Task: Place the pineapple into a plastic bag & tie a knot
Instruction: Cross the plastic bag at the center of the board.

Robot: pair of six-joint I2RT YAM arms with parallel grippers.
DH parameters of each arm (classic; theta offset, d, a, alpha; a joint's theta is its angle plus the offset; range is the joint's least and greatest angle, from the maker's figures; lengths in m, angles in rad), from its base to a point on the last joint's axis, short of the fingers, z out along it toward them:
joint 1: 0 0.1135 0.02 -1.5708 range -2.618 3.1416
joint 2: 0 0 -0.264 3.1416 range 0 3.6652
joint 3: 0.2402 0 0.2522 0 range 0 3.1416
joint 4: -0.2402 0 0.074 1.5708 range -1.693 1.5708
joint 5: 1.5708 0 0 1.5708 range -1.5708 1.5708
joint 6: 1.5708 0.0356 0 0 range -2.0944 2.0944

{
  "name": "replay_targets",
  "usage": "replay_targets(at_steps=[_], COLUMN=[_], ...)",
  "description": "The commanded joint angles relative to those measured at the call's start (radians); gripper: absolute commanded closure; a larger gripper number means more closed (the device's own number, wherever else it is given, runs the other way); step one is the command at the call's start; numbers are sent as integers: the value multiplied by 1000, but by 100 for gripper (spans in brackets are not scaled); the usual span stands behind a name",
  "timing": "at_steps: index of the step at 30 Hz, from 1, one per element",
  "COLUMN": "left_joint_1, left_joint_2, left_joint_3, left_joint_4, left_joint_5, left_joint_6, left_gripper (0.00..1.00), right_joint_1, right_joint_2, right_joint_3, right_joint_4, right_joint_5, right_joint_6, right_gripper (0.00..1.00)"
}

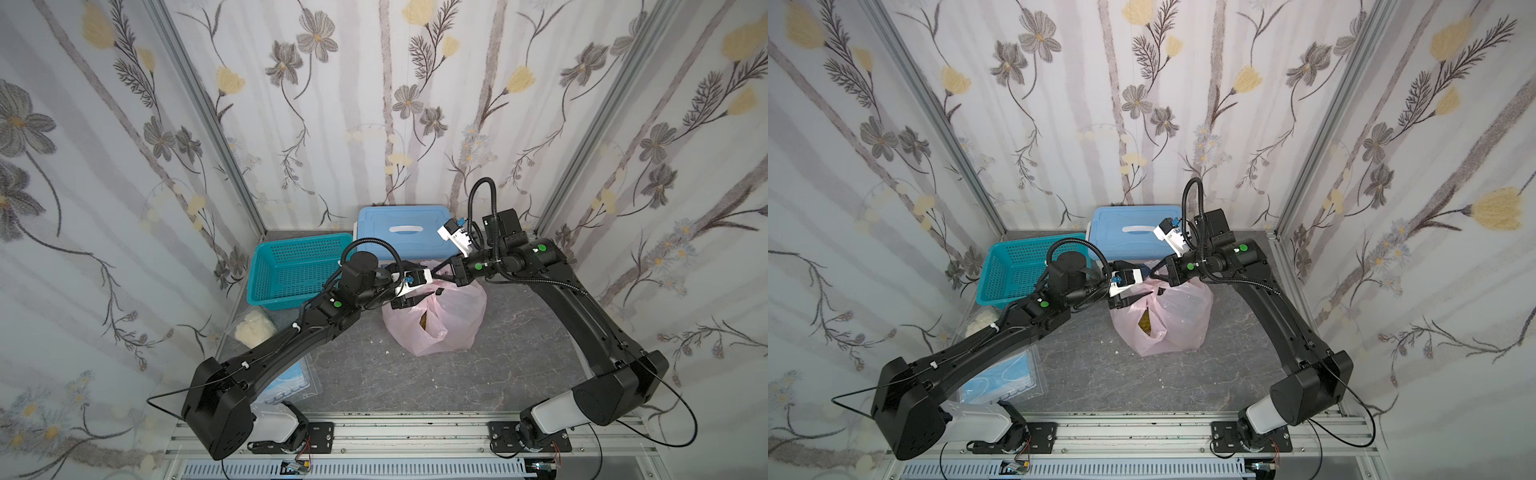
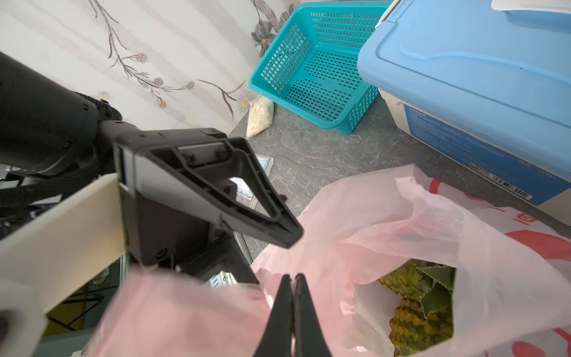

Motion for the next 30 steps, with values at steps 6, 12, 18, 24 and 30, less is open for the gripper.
replay_targets(at_steps=[6,12,18,24,30], left_joint_1=[-9,-19,-1,0,-14], left_joint_2=[-125,-105,3,69,131], left_joint_3=[54,119,292,410,479], left_joint_4=[-332,-316,-475,-618,-638], left_joint_5=[109,90,64,250,271], left_joint_6=[41,-5,-47,-66,-72], left_gripper=[11,6,2,12,59], right_joint_1=[2,6,13,22,29], right_joint_2=[6,6,10,19,32], right_joint_3=[-1,-10,-13,-8,-7], right_joint_4=[7,8,23,33,45], right_joint_5=[-1,1,4,4,8], right_joint_6=[13,11,9,9,15], right_gripper=[100,100,100,100,100])
